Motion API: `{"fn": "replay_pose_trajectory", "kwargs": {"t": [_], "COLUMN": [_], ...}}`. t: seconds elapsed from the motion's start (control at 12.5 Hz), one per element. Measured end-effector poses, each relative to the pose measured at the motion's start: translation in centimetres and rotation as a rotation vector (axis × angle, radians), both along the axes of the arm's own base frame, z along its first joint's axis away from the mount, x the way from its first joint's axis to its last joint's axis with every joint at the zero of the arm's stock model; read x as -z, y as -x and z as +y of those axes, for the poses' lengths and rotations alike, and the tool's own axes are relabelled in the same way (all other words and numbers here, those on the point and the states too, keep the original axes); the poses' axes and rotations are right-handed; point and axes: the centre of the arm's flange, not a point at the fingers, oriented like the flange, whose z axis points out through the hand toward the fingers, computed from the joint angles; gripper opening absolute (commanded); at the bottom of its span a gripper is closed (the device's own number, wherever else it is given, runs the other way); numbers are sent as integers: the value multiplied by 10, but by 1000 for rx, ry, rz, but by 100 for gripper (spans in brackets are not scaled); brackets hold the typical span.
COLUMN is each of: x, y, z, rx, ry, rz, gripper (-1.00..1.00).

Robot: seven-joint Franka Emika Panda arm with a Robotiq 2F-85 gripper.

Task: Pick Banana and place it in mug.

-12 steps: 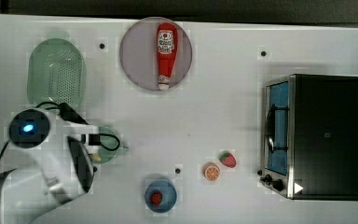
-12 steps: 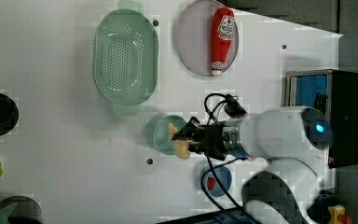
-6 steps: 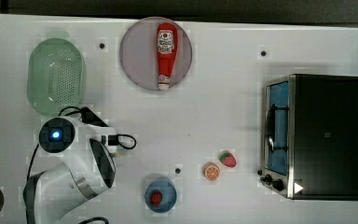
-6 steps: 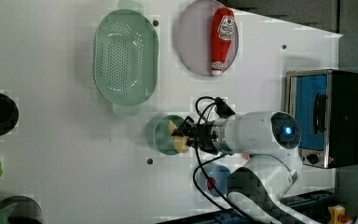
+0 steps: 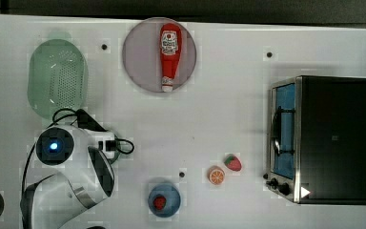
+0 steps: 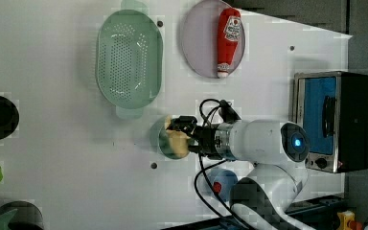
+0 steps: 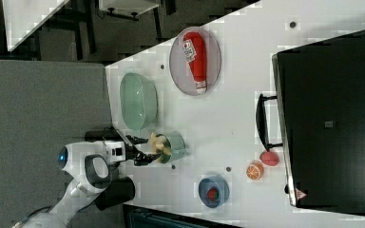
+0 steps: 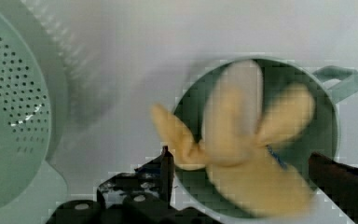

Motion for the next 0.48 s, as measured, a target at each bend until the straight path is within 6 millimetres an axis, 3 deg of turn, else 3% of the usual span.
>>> {"fn": "replay_pose_trajectory", "kwargs": {"t": [0.24,0.48], "x": [-14,-66], "y": [-2,-5], "z": [-5,-29], "rx": [29,47], "ry": [7,98], "rz": [-10,-5], "gripper": [100,100]}}
